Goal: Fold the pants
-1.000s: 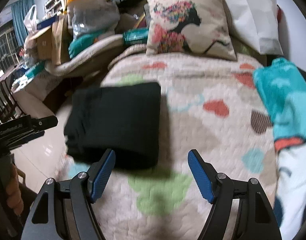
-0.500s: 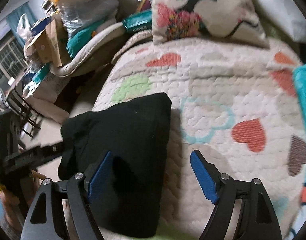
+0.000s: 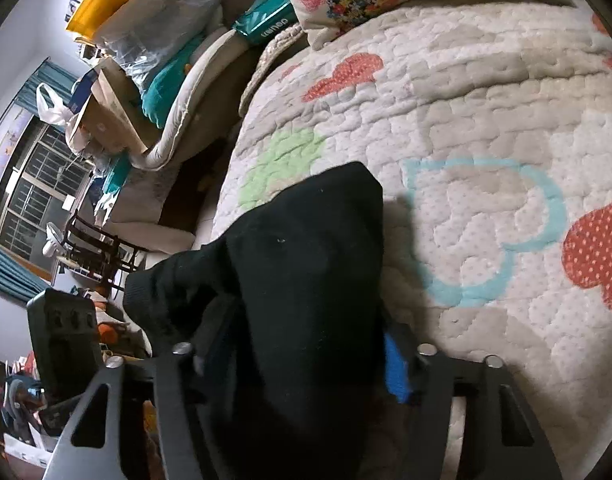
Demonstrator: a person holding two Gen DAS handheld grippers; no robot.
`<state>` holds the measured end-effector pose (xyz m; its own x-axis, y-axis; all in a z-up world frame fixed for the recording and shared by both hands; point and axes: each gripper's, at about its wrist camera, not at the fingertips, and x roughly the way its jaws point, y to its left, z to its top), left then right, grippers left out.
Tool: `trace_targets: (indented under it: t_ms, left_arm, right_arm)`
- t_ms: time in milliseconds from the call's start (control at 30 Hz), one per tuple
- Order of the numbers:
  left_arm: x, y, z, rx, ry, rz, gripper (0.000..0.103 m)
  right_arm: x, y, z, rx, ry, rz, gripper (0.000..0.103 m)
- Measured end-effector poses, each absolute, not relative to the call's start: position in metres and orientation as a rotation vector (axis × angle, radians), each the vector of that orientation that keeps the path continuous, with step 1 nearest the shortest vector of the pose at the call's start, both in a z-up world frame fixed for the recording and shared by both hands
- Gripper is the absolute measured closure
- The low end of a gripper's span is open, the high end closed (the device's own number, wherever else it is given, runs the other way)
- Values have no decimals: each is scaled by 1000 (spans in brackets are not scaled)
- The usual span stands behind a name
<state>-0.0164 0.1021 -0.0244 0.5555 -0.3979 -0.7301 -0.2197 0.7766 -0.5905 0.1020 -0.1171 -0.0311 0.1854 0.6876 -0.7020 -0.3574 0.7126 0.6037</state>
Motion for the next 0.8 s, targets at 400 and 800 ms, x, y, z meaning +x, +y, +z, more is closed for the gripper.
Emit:
trace_targets:
  t_ms: [400,800]
  left_arm:
    - [25,80,11,-666,929,-151,54]
    - [84,64,-5,-575,971,-106,52]
  right_arm:
    - [110,-113,12,220,1040,745,61]
    - [162,-129,3,193,1046,642,62]
